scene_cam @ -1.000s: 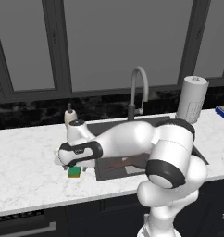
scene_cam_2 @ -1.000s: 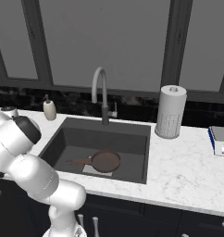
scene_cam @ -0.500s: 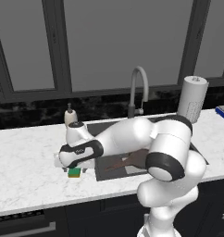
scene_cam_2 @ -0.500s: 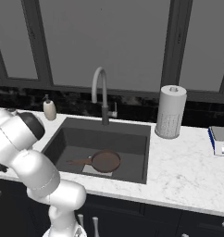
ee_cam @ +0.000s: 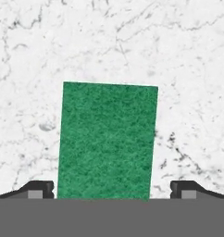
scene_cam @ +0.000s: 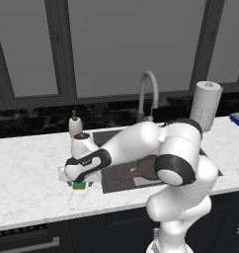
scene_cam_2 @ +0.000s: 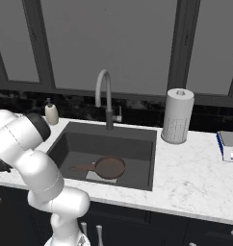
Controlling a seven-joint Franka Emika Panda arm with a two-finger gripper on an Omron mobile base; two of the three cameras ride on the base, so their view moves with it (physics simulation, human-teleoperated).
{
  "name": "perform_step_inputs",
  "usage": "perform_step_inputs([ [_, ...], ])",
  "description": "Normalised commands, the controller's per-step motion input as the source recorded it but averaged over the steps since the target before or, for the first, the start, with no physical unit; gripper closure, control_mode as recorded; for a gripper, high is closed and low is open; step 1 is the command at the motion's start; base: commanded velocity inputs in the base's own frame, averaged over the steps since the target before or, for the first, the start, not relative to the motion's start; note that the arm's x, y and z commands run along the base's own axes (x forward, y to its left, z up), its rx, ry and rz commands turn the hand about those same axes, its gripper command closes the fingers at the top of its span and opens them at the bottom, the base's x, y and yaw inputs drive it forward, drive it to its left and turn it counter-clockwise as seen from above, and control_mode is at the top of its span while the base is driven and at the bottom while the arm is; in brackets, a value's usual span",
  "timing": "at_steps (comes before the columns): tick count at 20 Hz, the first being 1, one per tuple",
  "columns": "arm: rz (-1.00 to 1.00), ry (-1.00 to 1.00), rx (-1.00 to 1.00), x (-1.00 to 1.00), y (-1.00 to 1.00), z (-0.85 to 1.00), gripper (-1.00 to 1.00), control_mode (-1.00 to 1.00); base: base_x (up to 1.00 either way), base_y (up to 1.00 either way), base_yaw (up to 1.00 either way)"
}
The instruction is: Pick the pan and sponge and place them into the sink. Then turn on the water.
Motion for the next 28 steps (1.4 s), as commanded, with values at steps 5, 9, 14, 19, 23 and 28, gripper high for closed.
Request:
perform_step_inputs([
  [5, 0.03, 0.00, 0.00, 0.06, 0.00, -0.23, -1.00, -1.00, 0.00, 0.00, 0.00],
  [9, 0.03, 0.00, 0.00, 0.03, 0.00, -0.21, 1.00, -1.00, 0.00, 0.00, 0.00],
  [14, 0.01, 0.00, 0.00, 0.00, 0.00, -0.02, 1.00, -1.00, 0.00, 0.00, 0.00],
  [19, 0.00, 0.00, 0.00, 0.00, -0.02, 0.00, 1.00, -1.00, 0.00, 0.00, 0.00],
  [23, 0.00, -0.05, 0.00, -0.06, -0.48, 0.19, 1.00, -1.00, 0.00, 0.00, 0.00],
  [28, -0.01, 0.00, 0.00, -0.18, -0.72, 0.26, 1.00, -1.00, 0.00, 0.00, 0.00],
])
